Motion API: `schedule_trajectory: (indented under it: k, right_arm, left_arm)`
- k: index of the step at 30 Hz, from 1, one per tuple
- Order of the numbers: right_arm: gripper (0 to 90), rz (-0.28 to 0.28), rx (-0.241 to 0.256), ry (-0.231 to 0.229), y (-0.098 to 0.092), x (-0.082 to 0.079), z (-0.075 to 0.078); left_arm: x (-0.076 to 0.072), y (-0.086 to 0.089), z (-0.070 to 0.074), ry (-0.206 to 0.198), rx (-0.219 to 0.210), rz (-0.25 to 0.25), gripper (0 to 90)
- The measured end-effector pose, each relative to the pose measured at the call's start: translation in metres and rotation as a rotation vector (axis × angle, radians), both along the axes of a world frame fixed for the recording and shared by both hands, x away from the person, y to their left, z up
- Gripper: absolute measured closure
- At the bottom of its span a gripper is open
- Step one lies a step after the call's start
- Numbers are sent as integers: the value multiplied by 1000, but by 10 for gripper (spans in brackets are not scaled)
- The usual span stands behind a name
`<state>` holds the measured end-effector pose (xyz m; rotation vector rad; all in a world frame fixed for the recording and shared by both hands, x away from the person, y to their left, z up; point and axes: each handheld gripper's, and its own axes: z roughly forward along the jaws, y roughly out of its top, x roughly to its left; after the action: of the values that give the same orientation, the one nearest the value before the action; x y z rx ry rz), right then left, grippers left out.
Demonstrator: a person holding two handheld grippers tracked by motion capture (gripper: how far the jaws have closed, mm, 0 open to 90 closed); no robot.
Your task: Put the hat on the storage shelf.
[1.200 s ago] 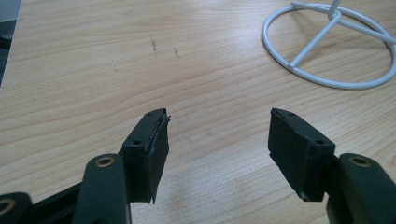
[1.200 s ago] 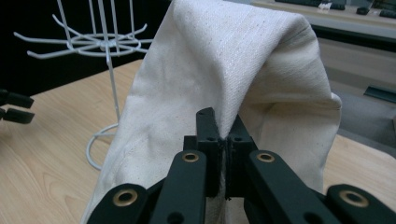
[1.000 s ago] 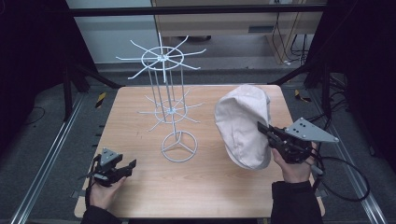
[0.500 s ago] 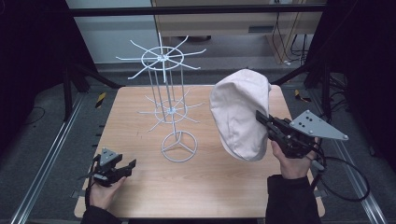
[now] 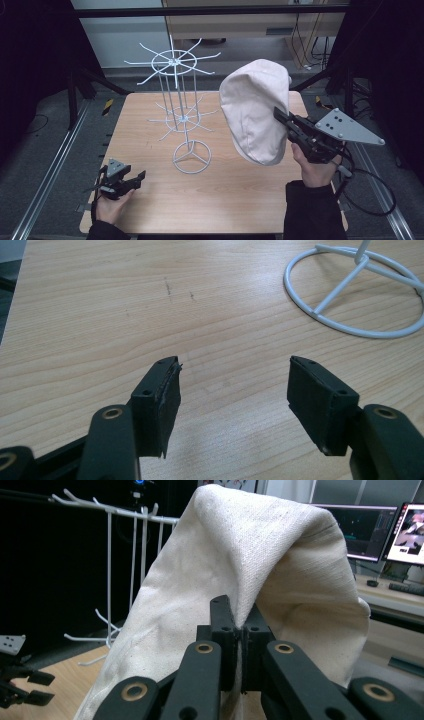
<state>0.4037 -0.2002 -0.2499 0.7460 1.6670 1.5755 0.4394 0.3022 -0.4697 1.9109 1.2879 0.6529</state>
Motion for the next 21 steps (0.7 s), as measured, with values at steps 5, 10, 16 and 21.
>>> schedule_trajectory:
  k: [5, 10, 16, 21]
  right_arm:
    - [880, 3, 3, -27, 1, -3, 10]
    - [880, 7, 9, -64, 3, -7, 22]
    - [880, 11, 29, -92, 4, -10, 33]
    - [880, 14, 39, -107, 8, -8, 39]
  left_arm:
    - [0, 0, 0, 0, 0, 0, 379]
    - [0, 0, 0, -1, 0, 0, 379]
    - [0, 0, 0, -1, 1, 0, 379]
    - [0, 0, 0, -1, 2, 0, 379]
